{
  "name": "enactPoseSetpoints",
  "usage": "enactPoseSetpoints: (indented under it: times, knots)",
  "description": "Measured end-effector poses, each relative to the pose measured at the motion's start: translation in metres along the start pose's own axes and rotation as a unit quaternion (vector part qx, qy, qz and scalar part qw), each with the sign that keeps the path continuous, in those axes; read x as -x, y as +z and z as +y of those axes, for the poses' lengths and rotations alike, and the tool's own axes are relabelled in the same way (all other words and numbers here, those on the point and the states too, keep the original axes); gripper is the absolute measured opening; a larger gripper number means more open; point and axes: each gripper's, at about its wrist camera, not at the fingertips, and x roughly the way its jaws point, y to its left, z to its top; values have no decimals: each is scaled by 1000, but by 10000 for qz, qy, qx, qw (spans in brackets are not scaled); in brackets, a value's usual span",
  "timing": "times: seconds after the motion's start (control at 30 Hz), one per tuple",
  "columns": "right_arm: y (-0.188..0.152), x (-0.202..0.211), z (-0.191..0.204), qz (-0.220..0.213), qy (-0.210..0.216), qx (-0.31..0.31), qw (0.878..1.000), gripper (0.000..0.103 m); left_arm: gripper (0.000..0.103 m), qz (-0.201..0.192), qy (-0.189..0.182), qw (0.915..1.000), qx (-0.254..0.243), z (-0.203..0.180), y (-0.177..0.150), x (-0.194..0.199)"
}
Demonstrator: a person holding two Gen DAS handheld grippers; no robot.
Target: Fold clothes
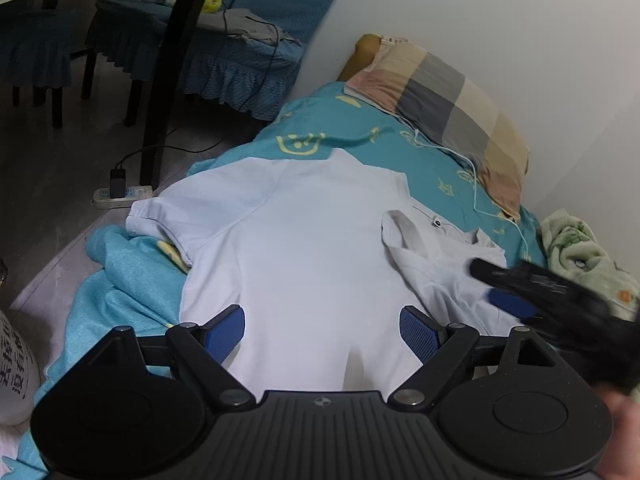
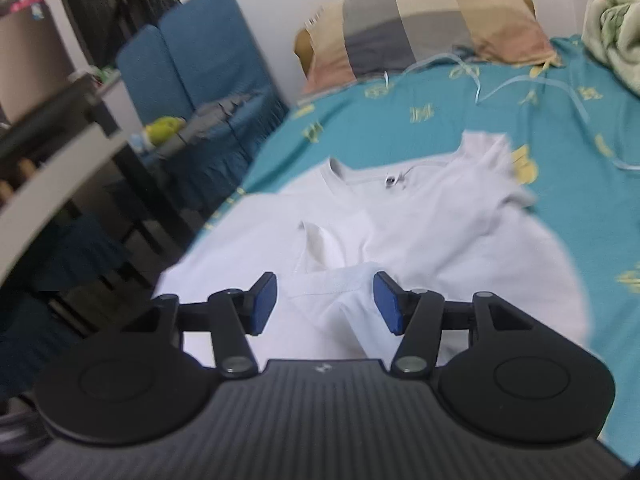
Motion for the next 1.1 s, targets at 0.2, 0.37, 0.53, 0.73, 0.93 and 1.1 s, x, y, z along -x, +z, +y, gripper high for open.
enactPoseSetpoints:
  times: [0.2, 0.37, 0.53, 0.73, 0.93, 1.1]
  knots:
    - [-9, 135, -12, 24, -274, -131, 9995, 56, 87, 68, -200, 9992, -339, -18, -13, 12]
    - [-34, 214, -25, 114, -547, -129, 9984, 56, 87, 247, -474, 9960, -719, -44, -42, 35]
    - [-61, 253, -65, -240, -642, -730, 9950, 56, 86, 368, -668, 9914, -1059, -76, -73, 61]
    - [-63, 274, -104, -519, -878, -1235, 9871, 58, 86, 554, -916, 9811, -1612, -134, -121, 93]
    - [-65, 291, -139, -744, -1136, -1489, 9795, 58, 82, 1128, -1330, 9612, -2136, -205, -190, 94]
    - [-69, 295, -168, -780, -1095, -1989, 9707, 58, 71, 1693, -1430, 9420, -2519, -242, -247, 74]
